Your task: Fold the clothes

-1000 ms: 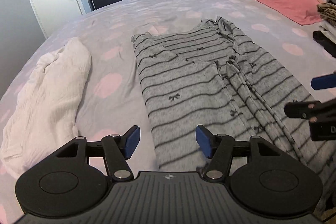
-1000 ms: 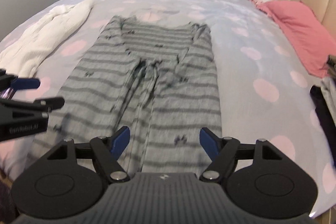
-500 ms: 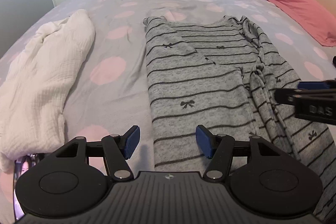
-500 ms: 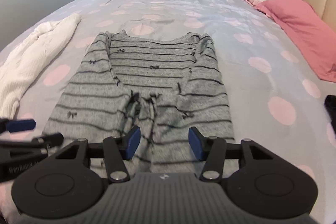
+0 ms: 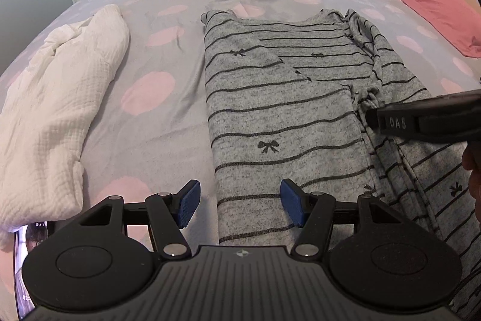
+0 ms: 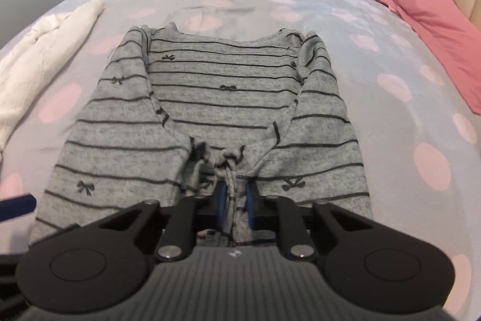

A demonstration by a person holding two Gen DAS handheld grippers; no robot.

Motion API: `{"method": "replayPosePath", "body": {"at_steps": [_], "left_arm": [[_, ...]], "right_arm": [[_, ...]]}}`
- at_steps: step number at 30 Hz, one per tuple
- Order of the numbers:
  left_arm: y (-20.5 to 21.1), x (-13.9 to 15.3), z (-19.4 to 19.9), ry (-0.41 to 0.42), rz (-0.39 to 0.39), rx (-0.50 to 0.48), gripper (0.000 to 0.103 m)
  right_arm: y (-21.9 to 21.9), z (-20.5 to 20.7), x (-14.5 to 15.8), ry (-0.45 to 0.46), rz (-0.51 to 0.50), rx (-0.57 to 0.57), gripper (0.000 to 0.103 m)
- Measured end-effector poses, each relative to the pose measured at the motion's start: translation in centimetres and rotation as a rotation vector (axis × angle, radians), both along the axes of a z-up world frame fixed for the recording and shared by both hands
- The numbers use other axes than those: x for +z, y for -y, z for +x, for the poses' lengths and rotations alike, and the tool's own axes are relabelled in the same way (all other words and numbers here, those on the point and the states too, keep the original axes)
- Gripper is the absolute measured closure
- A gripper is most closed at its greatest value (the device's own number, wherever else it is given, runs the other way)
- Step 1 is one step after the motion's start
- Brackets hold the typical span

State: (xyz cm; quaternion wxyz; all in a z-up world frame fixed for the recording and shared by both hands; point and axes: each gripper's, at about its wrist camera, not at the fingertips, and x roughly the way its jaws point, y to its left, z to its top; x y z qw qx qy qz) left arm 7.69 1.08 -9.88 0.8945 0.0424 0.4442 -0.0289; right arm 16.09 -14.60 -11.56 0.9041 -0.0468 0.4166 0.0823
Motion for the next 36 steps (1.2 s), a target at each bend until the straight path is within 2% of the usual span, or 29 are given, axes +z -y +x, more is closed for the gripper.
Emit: {"method": "replayPosePath", "body": {"at_steps": [3,9,13,15,18,22,36], "left_arm": [[0.0,0.0,0.0,0.000,0.000,-0.003,0.046],[0.0,-0.1,0.0,-0.005,0.000,-0.011,0.046],[0.0,0.1,0.1,-0.013,-0.004,-0.005,0.046],[-0.2,0.3,0.1,-0.024,-0.037,0.010,0.046],[-0.6,0.8,-0.2,-0.011,-0.092,0.021,0.046],[-0.6,1.1,-0.9,-0.003,-0.090,0.008,0.046],[2.3,2.5,-5.4,0.049,-0.015,-0.125,0.046]], "right_arm": [[-0.1,0.0,0.6,0.025,0.041,-0.011,0.094],[-0.5,1.2,-0.8,-0.031,0.055,-0.025,0.093],[-1.1,1.1,-0.9,-0.031,0.038,-0.009,0.085],[-1.1,0.8,-0.5,-0.023,0.037,-0.003,0.081],[-0.7,-0.1,0.6,0.011,0.043,-0.008,0.080],[-0.3,-1.5,2.2,0.062,0.037,0.017,0.071],[3.0,-8.6,3.9,0.061,0.021,0.079,0.068]]}}
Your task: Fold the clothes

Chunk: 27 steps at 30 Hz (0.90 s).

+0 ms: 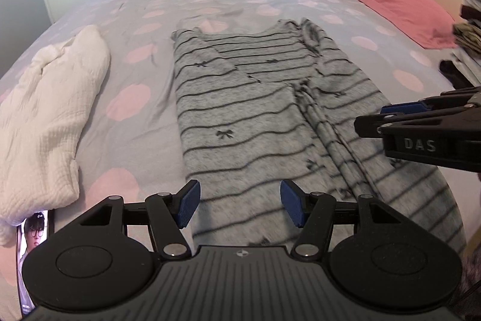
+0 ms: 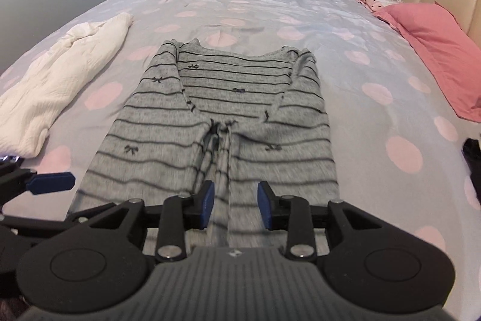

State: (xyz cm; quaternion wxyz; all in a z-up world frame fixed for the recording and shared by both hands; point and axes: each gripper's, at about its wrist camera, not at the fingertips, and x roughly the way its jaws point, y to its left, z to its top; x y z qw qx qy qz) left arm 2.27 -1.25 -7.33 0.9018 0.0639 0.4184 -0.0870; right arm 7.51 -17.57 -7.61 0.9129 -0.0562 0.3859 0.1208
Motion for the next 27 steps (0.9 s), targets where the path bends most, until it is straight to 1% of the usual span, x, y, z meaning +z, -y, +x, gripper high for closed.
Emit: {"method": "replayPosePath", "body": {"at_steps": [5,12,14,16,20,26,27], "left_arm": [[1.0,0.2,-1.7,-0.006,-0.011,-0.022,0.046],[0.9,-0.2,-4.1,-0.044,-0.056,0.022,0.046],[0.9,-0.4,-5.1,-0.042,-0.047,0.014,0.046],[0.9,-0.5,-5.9,-0.036,-0.025,0.005,0.046],[0.7,-0.9,-7.1,-0.055,-0.009,0.005,0.046],[0.9,-1.4,-8.0,-0.067,0.012,-0.016,0.046],[0.9,-1.5,-8.1,-0.068,0.015,-0.016,0.046]], "right_arm": [[2.0,-2.7,0.3,0.007,-0.003,-0.015,0.068],[4.2,-6.9,-0.7,-0.042,0.024,-0.038,0.068],[4.4,-8.2,-1.1,-0.056,0.039,-0.034,0.068],[4.1,-9.5,-1.4,-0.049,0.032,-0.020,0.068],[3.2,-11.6,-2.0,-0.038,0.031,0.008,0.073],[3.1,-12.2,-3.5,-0.097,0.053,-0.008,0.073],[3.1,-12.1,-3.7,-0.107,0.051,-0.009,0.074]]}}
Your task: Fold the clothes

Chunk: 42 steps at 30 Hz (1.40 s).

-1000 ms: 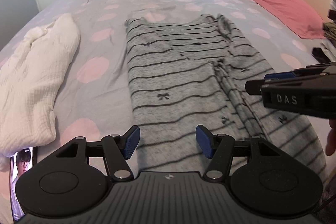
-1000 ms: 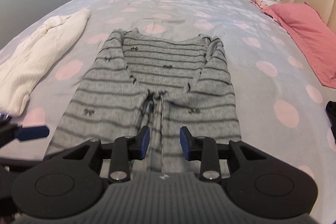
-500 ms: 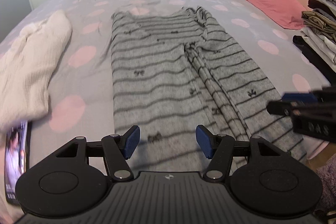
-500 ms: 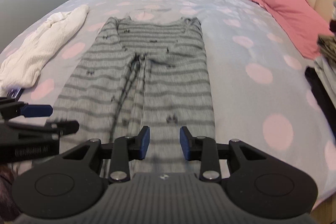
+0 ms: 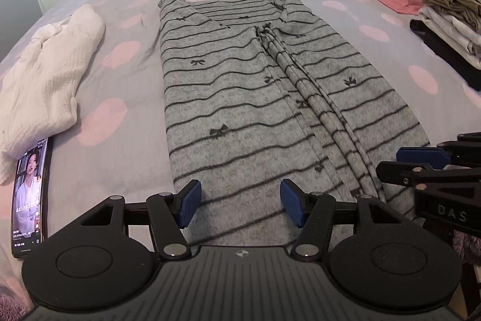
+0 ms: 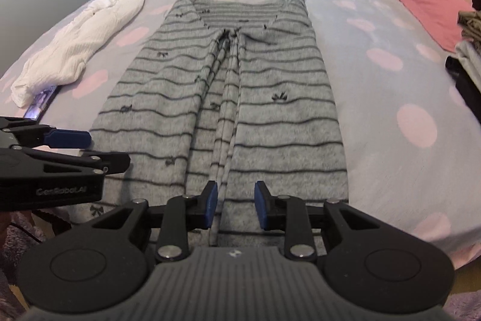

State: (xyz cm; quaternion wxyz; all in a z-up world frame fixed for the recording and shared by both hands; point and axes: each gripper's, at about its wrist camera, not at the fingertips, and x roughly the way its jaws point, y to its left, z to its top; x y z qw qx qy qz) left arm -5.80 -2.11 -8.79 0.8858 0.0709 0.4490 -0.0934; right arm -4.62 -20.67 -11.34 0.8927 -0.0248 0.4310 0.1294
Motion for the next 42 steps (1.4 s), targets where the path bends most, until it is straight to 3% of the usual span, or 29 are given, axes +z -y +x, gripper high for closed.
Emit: {"method": "replayPosePath", "body": {"at_steps": [5,9,14,19,23,26,29,31,32,38,42], "left_arm": [[-0.3,-0.3,0.0,-0.013,0.003,0.014,0.046],[-0.2,-0.5,0.0,-0.016,0.010,0.006,0.046],[-0.3,-0.6,-0.1,-0.017,0.009,-0.002,0.046],[-0.4,-0.7,-0.1,-0.020,0.005,-0.002,0.046],[-0.5,-0.7,-0.1,-0.022,0.003,-0.005,0.046],[-0.6,-0.7,-0.1,-0.022,0.000,-0.006,0.046],[-0.5,-0.7,-0.1,-0.019,0.004,-0.010,0.046],[-0.5,-0.6,-0.1,-0.007,0.007,-0.014,0.046],[-0.6,-0.5,-0.1,0.002,0.007,-0.013,0.046],[-1.0,-0.5,0.6,0.013,-0.015,0.006,0.046],[-0.9,-0.7,1.1,0.016,-0.019,0.005,0.046]], "right_arm": [[0.1,0.3,-1.1,-0.036,0.003,0.003,0.083],[-0.5,0.2,-1.2,-0.035,-0.016,0.031,0.100],[-0.4,0.2,-1.0,-0.030,-0.009,0.032,0.102],[-1.5,-0.5,-0.3,0.008,0.000,0.103,0.102],[-1.3,0.4,-1.3,-0.049,0.019,0.087,0.101],[-1.3,0.3,-0.8,-0.042,0.013,0.086,0.096],[-1.6,-0.1,0.3,0.025,0.009,0.097,0.093],[-2.1,0.0,0.5,0.054,-0.009,0.112,0.080],[-2.4,0.3,0.3,0.056,-0.031,0.113,0.078],[-3.0,2.6,-0.7,0.060,-0.058,0.079,0.078],[-2.4,4.5,-1.0,0.041,-0.010,0.023,0.078]]}}
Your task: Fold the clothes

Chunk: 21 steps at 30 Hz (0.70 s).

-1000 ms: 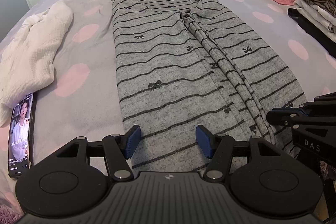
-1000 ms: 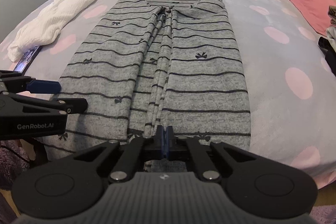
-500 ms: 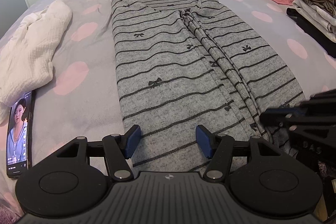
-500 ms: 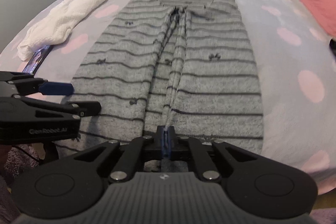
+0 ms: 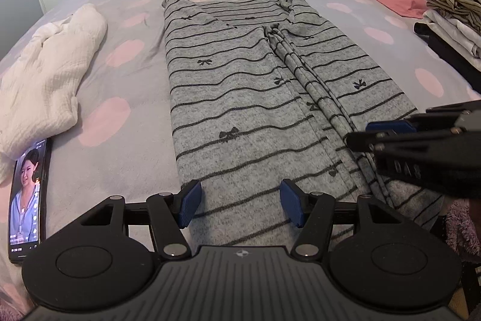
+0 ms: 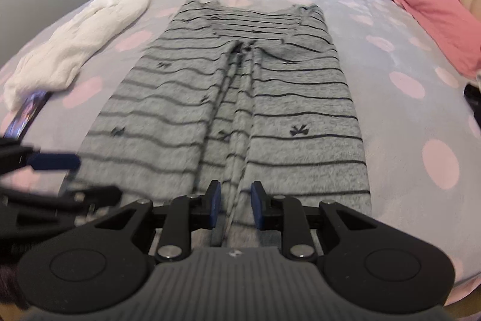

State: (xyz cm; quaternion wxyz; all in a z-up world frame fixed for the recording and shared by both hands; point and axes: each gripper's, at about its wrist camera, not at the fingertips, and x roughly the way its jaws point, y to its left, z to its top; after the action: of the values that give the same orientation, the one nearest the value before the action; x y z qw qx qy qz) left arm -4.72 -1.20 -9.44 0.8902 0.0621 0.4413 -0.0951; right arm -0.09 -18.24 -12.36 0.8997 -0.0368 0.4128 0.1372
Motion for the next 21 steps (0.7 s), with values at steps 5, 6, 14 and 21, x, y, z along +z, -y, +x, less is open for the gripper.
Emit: {"method": "replayPosePath", "body": {"at_steps": [5,6,14,21], "left_arm": [[-0.1,-0.1,0.8,0.004,-0.016,0.007,0.046],[-0.2,-0.1,1.0,0.003,-0.021,0.010,0.046],[-0.3,-0.3,1.7,0.007,-0.037,0.015,0.046],[-0.5,-0.1,1.9,0.000,-0.043,0.000,0.046]], "right_arm": [[0.3,2.0,-0.8,-0.037,0.050,-0.040,0.079],[0.4,2.4,-0.9,-0.047,0.060,-0.046,0.088],[-1.5,2.0,-0.1,-0.014,0.053,0.031,0.095],[-0.9,2.6,-0.6,-0.064,0.069,0.031,0.089]]}}
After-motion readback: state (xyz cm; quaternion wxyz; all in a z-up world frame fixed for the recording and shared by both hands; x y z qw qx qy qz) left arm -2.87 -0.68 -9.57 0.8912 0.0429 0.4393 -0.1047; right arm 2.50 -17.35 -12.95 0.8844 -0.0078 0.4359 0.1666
